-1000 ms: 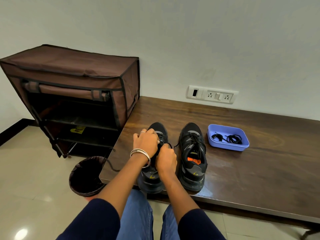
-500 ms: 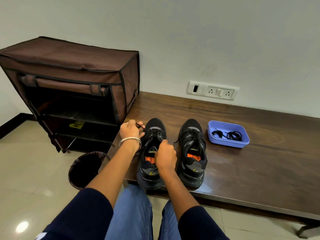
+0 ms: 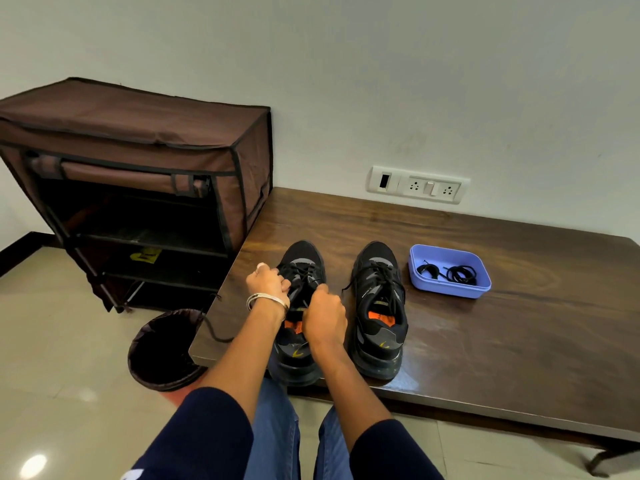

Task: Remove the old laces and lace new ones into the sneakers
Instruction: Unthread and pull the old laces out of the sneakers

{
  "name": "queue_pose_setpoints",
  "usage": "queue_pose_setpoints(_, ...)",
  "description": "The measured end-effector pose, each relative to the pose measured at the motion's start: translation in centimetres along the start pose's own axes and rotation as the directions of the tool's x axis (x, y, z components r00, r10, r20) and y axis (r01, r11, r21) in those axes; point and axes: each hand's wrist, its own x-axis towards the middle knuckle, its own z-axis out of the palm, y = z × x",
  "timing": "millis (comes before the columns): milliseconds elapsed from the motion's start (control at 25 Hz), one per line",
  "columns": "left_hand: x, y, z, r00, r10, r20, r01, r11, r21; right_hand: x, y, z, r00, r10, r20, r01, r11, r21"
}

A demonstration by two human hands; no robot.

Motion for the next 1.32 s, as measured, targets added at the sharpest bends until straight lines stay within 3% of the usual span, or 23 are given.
queue_pose_setpoints(160, -0.2, 0.1, -0.2, 0.995, -0.051, -0.081, 0.048, 0.998, -0.038, -0.1, -0.1, 0.1, 1.000, -0.007, 0.000, 0.007, 1.000, 0.001)
queue_pose_setpoints(320, 0.2, 0.4, -0.4, 0.988, 0.055, -0.141, -0.041, 0.994, 0.098, -0.2, -0.2, -0.1, 0.999, -0.033, 0.006, 0.033, 0.999, -0.011)
queue_pose_setpoints(360, 0.1, 0.6, -0.3, 0.981, 0.151, -0.124, -0.117, 0.963, 0.244, -0.3, -0.3, -0.2, 0.999, -0.045, 0.014, 0.045, 0.999, -0.018)
queue_pose_setpoints(440, -0.5, 1.1, 0.1, 0.936, 0.352, 0.020, -0.308, 0.789, 0.531, -0.4, -0.3, -0.4, 0.998, -0.062, 0.023, 0.063, 0.998, -0.027)
queue_pose_setpoints(520, -1.4, 1.8, 0.8, 0.892, 0.435, 0.121, -0.424, 0.716, 0.554, -0.4, -0.3, -0.5, 0.998, -0.060, 0.020, 0.061, 0.998, -0.022)
queue_pose_setpoints(560, -1.6, 1.9, 0.9, 0.888, 0.433, 0.157, -0.440, 0.697, 0.566, -0.5, -0.3, -0.5, 0.998, -0.061, 0.020, 0.061, 0.998, -0.025)
queue_pose_setpoints(640, 0.4, 1.7, 0.2, 0.946, 0.292, 0.140, -0.311, 0.697, 0.646, -0.6, -0.4, -0.5, 0.998, -0.063, 0.019, 0.063, 0.998, -0.029)
queue_pose_setpoints(720, 1.6, 1.7, -0.8, 0.996, -0.019, 0.086, -0.035, 0.810, 0.586, -0.6, -0.4, -0.6, 0.998, -0.057, 0.017, 0.058, 0.998, -0.027)
queue_pose_setpoints(760, 1.7, 1.7, -1.3, 0.991, -0.122, 0.051, 0.082, 0.868, 0.489, -0.6, -0.3, -0.5, 0.998, -0.060, 0.022, 0.061, 0.998, -0.028)
queue_pose_setpoints(800, 1.9, 1.6, -1.6, 0.986, -0.147, 0.085, 0.091, 0.880, 0.465, -0.5, -0.3, -0.5, 0.997, -0.066, 0.026, 0.067, 0.997, -0.030)
queue_pose_setpoints(880, 1.5, 1.7, -1.5, 0.984, -0.111, 0.139, 0.023, 0.854, 0.519, -0.5, -0.3, -0.4, 0.997, -0.069, 0.030, 0.070, 0.997, -0.034)
queue_pose_setpoints(1040, 1.5, 1.6, -1.8, 0.954, 0.036, 0.298, -0.251, 0.640, 0.726, -0.5, -0.4, -0.4, 0.997, -0.065, 0.032, 0.067, 0.997, -0.037)
queue_pose_setpoints(1120, 2.0, 2.0, -3.4, 0.956, 0.013, 0.295, -0.238, 0.626, 0.743, -0.4, -0.3, -0.4, 0.998, -0.059, 0.024, 0.060, 0.998, -0.022)
queue_pose_setpoints(1240, 2.7, 2.3, -6.1, 0.977, 0.037, 0.212, -0.174, 0.711, 0.681, -0.2, -0.3, -0.2, 0.998, -0.059, 0.011, 0.059, 0.998, -0.031)
queue_pose_setpoints(1280, 2.7, 2.3, -6.4, 0.973, 0.119, 0.197, -0.225, 0.669, 0.708, -0.2, -0.3, -0.1, 0.998, -0.059, 0.008, 0.060, 0.998, -0.032)
queue_pose_setpoints(1320, 2.4, 2.5, -6.4, 0.955, 0.202, 0.215, -0.293, 0.562, 0.773, -0.3, -0.3, -0.1, 0.998, -0.059, 0.007, 0.060, 0.998, -0.031)
